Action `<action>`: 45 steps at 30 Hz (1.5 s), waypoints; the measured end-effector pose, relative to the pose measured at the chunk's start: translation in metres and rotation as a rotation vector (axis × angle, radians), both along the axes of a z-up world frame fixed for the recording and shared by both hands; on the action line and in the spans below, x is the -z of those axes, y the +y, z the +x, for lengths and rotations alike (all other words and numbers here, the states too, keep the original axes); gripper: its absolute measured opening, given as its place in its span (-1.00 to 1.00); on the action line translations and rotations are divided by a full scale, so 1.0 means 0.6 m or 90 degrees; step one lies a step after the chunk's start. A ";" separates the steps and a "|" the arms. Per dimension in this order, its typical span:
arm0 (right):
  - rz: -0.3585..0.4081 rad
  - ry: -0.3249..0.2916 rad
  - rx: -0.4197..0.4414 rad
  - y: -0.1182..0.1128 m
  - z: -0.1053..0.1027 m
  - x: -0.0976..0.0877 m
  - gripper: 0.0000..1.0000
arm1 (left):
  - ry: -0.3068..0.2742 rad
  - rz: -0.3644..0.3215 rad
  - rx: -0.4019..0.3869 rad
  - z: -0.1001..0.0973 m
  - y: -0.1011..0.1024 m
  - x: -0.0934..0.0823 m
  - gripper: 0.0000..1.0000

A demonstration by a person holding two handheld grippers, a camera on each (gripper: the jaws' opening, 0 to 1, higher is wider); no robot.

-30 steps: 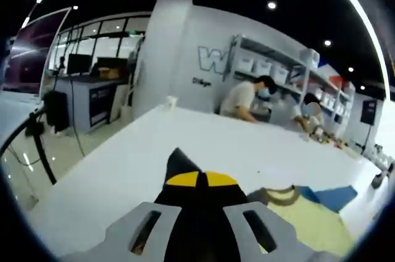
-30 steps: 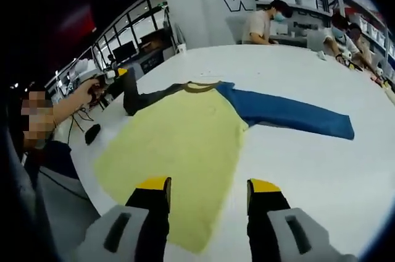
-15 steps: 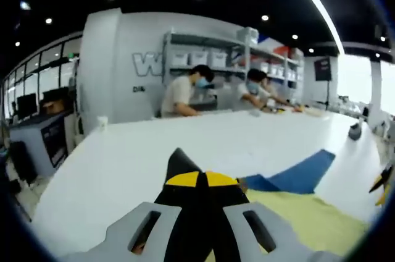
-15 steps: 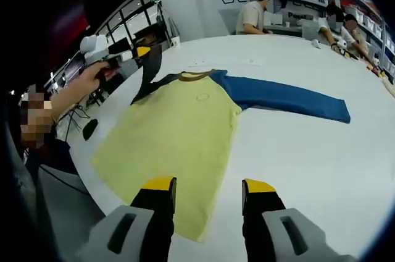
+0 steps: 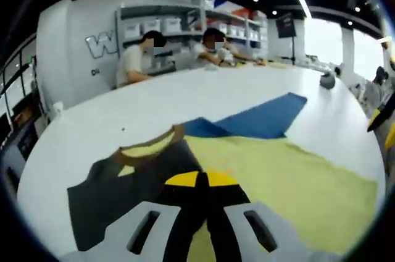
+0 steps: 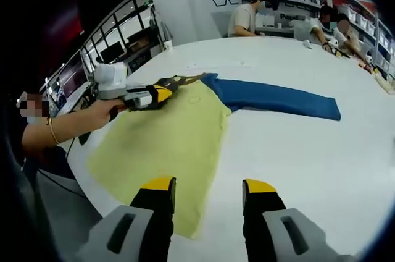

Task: Fold the garment on the visible template until the final outline fits inside the template.

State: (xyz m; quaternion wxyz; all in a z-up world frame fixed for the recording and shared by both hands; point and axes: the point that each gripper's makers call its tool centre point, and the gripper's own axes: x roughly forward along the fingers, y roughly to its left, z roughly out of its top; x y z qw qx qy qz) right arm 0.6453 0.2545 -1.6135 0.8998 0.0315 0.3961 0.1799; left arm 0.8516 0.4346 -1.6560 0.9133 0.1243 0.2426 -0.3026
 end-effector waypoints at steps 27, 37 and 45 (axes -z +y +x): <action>0.010 -0.010 0.022 -0.020 0.000 -0.001 -0.24 | 0.092 -0.125 -0.201 0.032 0.124 0.036 -1.00; 0.014 -0.023 0.016 -0.016 0.012 -0.010 -0.24 | 0.097 -0.174 -0.187 0.023 0.112 -0.011 -1.00; 0.017 -0.045 0.012 -0.014 0.020 -0.034 -0.23 | 0.103 -0.192 -0.179 0.020 0.090 -0.035 -1.00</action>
